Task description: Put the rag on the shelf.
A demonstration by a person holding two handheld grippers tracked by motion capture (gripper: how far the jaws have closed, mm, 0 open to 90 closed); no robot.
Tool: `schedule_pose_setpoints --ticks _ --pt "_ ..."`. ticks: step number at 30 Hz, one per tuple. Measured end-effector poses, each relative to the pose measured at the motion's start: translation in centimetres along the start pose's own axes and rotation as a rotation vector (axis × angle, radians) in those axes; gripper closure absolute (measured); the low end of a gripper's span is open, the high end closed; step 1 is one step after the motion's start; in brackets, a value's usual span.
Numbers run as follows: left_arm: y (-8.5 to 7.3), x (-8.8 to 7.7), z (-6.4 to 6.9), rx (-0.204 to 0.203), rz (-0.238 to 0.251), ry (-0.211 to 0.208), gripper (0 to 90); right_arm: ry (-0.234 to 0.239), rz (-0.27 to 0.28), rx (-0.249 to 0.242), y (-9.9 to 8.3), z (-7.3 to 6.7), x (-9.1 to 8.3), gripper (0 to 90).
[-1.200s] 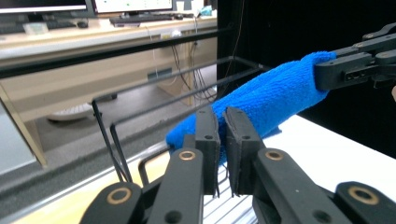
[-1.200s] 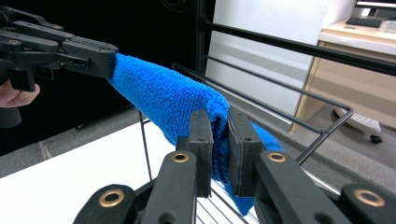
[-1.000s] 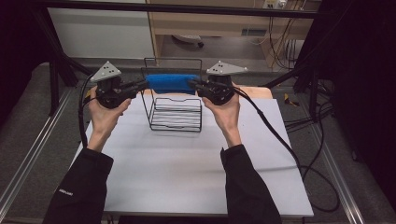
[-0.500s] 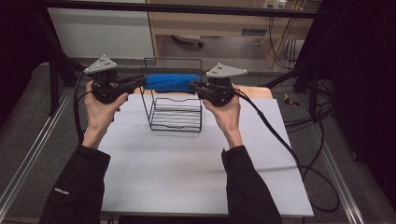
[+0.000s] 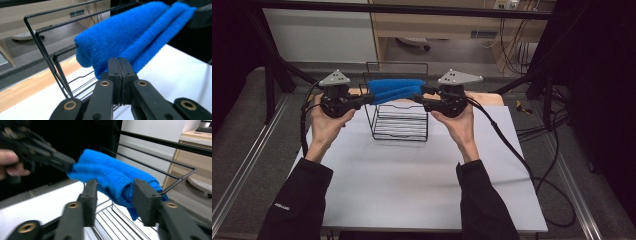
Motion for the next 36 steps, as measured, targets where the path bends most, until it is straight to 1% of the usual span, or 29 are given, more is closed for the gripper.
schedule_pose_setpoints --ticks 1,2,4,5,7,8,10,12,13,16,18,19,23,26,30,32,34,36 --pt "-0.1 0.2 0.0 0.007 -0.008 -0.001 89.1 0.006 0.009 0.014 0.1 0.0 -0.1 47.5" --pt "-0.1 0.3 0.2 0.011 -0.014 -0.001 89.1 0.010 0.013 0.028 0.2 0.0 -0.2 46.7" --pt "-0.2 0.7 0.3 0.026 -0.021 0.008 89.1 0.008 0.012 0.034 0.3 0.1 -0.2 47.8" --pt "-0.2 0.8 0.4 0.029 -0.025 0.012 89.0 0.009 0.007 0.037 0.3 0.1 -0.2 52.4" --pt "-0.3 1.1 0.4 0.032 -0.031 0.016 88.9 0.015 -0.011 0.047 0.1 0.0 0.1 65.8" --pt "-0.4 1.1 0.4 0.032 -0.031 0.016 88.7 0.018 -0.027 0.050 -0.1 0.0 0.3 71.0" --pt "-0.7 1.2 0.4 0.029 -0.031 0.023 87.7 0.012 -0.064 0.038 -0.5 -0.1 0.8 78.2" --pt "-1.0 1.3 0.3 0.019 -0.034 0.022 86.3 -0.010 -0.097 0.028 -1.1 -0.1 1.4 82.1" --pt "-1.1 1.4 0.3 0.018 -0.037 0.022 85.8 -0.015 -0.103 0.032 -1.3 0.0 1.6 83.2" --pt "-1.5 1.6 0.2 0.002 -0.040 0.019 82.6 -0.034 -0.108 0.036 -1.8 0.2 2.0 82.8" --pt "-1.7 1.7 0.1 -0.008 -0.037 0.025 79.9 -0.042 -0.111 0.031 -2.1 0.4 2.3 80.2" --pt "-1.8 1.7 0.1 -0.013 -0.037 0.021 77.9 -0.045 -0.111 0.029 -2.2 0.4 2.4 79.7" --pt "-2.1 1.4 0.4 -0.002 -0.043 0.022 69.9 -0.026 -0.088 0.025 -2.2 0.2 1.9 74.6" --pt "-2.4 1.0 0.5 -0.005 -0.049 0.033 62.9 -0.027 -0.075 0.024 -2.1 0.0 1.1 65.2" --pt "-3.2 0.6 0.7 -0.007 -0.063 0.041 53.4 -0.043 -0.068 0.045 -2.2 0.1 -0.4 54.2" --pt "-3.7 0.4 0.9 -0.013 -0.078 0.038 49.2 -0.044 -0.068 0.059 -2.3 0.3 -1.0 48.3" --pt "-4.3 0.4 1.1 -0.021 -0.079 0.036 44.0 -0.053 -0.065 0.067 -2.5 0.6 -1.6 41.5" --pt "-4.9 0.4 1.2 -0.029 -0.090 0.028 39.6 -0.066 -0.077 0.068 -2.7 0.8 -2.1 35.8"
Point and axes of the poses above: each handheld gripper's, and its own axes: x roughly forward along the jaws, y roughly out of its top, z roughly to its right, the point moved 1 cm from there along x, roughly forward along the jaws, and after that the axes turned 7 degrees about x, right-handed, at the moved point
